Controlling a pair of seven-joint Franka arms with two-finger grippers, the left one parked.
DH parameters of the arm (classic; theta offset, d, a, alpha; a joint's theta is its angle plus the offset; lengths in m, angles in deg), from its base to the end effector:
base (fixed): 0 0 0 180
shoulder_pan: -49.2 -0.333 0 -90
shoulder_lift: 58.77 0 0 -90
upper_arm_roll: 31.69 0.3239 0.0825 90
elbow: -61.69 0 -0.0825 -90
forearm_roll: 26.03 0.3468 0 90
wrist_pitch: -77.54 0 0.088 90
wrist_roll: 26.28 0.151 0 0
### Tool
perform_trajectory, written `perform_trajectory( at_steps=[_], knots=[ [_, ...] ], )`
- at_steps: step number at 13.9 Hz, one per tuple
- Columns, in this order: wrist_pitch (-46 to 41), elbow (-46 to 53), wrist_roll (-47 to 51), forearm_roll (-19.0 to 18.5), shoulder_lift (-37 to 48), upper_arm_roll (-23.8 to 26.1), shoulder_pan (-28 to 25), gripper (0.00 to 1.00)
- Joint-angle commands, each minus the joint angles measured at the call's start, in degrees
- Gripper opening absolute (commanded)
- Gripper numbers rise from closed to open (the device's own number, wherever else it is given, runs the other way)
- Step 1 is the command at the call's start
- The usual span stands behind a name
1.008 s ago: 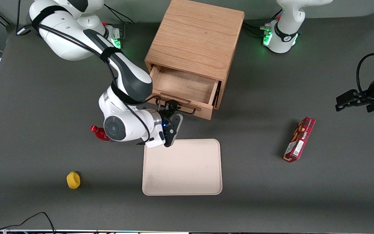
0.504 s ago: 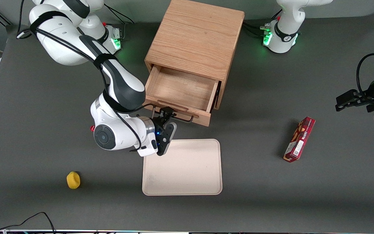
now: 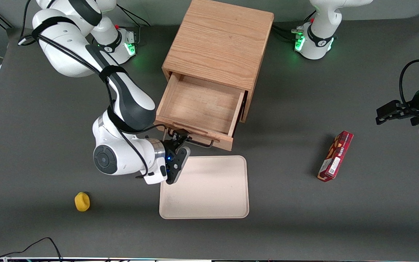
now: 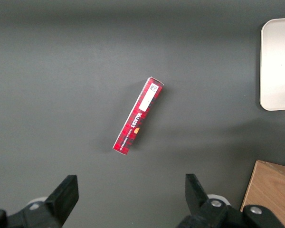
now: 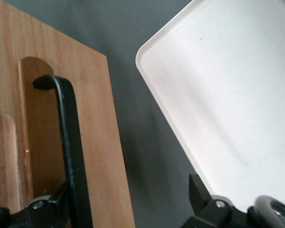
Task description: Open upper drawer
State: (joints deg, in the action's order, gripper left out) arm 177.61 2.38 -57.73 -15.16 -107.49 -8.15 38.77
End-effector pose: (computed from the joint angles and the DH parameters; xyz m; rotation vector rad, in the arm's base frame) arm 0.6341 0.3443 0.3353 -2.3328 -1.2486 0.1083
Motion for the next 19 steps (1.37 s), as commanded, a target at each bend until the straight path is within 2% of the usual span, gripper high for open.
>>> perform_trajectory(
  at_steps=[1,7,14,19],
  knots=[
    [-0.41,3.93,-3.53,-1.46,-2.08,-1.31,-0.64,1.00],
    [1.43,5.08,-11.87,-1.55,-2.08,-7.01,-0.73,1.00],
    [1.97,6.92,-12.67,-1.55,-2.70,-8.08,-0.73,1.00],
    [-8.38,7.01,-11.97,-0.67,4.32,-5.80,-0.38,1.00]
  ],
)
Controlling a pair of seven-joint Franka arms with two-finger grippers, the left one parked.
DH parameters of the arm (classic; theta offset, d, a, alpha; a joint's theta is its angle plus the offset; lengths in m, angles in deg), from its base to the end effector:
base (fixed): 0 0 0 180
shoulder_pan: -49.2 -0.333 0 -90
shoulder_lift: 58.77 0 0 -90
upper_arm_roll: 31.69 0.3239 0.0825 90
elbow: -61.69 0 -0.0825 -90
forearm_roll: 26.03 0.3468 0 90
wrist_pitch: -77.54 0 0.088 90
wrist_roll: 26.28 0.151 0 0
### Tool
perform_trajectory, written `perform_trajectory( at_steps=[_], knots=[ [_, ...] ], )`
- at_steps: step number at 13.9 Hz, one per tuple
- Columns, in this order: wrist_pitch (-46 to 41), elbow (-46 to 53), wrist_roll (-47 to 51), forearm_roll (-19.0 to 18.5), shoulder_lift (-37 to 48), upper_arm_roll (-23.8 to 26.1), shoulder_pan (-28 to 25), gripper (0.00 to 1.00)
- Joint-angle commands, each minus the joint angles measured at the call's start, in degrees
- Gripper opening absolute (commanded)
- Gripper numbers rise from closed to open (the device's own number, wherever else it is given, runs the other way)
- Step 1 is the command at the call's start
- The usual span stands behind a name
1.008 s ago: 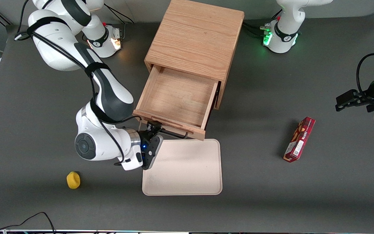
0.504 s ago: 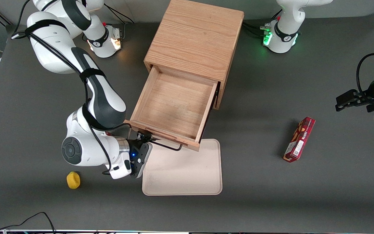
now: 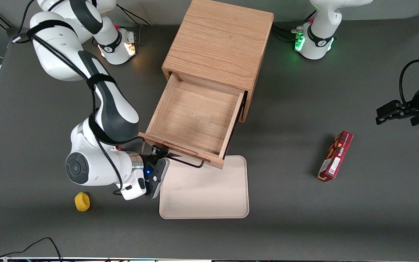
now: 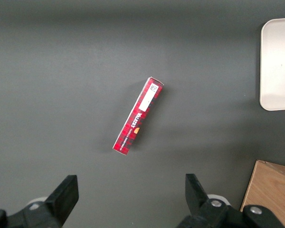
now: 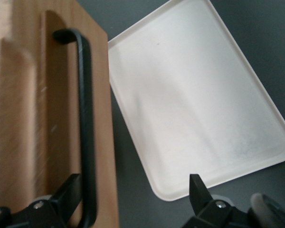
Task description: Open upper drawer
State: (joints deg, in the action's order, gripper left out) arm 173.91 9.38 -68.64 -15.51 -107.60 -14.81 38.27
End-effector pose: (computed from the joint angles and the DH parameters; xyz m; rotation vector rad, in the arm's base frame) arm 0.6680 0.2939 0.3635 -2.3257 -1.4384 -0.0100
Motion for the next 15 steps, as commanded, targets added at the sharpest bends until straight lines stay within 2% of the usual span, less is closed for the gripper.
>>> perform_trajectory(
  at_steps=[1,5,7,11,13,15],
  knots=[
    [-5.23,-0.08,-1.06,-0.41,5.83,2.26,0.65,1.00],
    [-6.89,-0.17,2.52,0.99,11.89,4.12,0.74,1.00],
    [-8.82,-0.52,12.95,1.08,17.25,4.56,0.56,1.00],
    [-20.67,-2.10,34.74,0.91,28.15,4.30,0.47,1.00],
    [-26.65,-2.88,41.63,-0.06,30.89,0.89,1.17,1.00],
    [-28.52,-6.30,42.62,-1.54,34.13,-7.35,1.35,1.00]
  ],
)
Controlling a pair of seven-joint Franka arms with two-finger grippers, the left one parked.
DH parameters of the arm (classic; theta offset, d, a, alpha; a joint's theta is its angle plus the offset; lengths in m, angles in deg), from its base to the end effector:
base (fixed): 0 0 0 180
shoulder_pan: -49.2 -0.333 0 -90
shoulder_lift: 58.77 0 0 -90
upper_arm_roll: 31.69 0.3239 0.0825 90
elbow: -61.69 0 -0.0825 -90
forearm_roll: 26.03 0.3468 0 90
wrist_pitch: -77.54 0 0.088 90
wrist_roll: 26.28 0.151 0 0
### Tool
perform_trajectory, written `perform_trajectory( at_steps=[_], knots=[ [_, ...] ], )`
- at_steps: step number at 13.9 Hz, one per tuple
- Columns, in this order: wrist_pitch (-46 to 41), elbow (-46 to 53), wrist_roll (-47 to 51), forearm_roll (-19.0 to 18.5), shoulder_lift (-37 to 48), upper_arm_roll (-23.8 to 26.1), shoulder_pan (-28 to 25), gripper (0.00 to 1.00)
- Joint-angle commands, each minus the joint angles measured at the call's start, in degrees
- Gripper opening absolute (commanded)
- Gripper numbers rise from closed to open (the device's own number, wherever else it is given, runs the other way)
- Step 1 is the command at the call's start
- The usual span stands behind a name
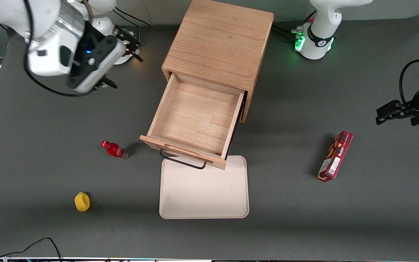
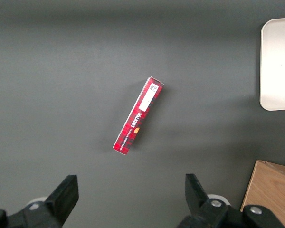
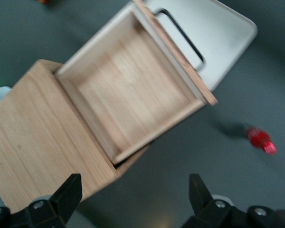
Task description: Open upper drawer
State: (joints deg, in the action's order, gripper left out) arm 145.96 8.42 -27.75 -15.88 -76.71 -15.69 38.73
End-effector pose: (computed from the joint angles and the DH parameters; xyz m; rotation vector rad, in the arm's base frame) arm 0.4997 0.2437 0.6608 -2.7963 -0.7720 0.1262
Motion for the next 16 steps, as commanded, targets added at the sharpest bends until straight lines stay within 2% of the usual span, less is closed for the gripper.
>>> perform_trajectory(
  at_steps=[1,3,4,7,8,9,11,14,16],
  knots=[
    [-0.74,-6.58,1.91,-1.45,4.21,-10.52,0.98,1.00],
    [-2.76,-13.40,1.82,-2.41,7.98,-16.77,1.24,1.00],
    [-0.15,-20.06,1.82,-2.85,11.40,-18.45,1.42,1.00],
    [14.76,-43.08,2.43,-7.15,24.04,-19.79,2.47,1.00],
    [18.21,-48.46,3.57,-7.77,27.74,-19.87,2.74,1.00],
    [20.15,-50.95,3.75,-10.56,29.61,-19.87,3.17,1.00],
    [19.91,-48.97,3.84,-14.88,28.32,-19.87,3.27,1.00],
    [17.03,-41.85,7.77,-14.55,23.13,-20.92,3.35,1.00],
    [16.57,-41.05,8.76,-14.28,22.51,-21.28,3.18,1.00]
  ],
)
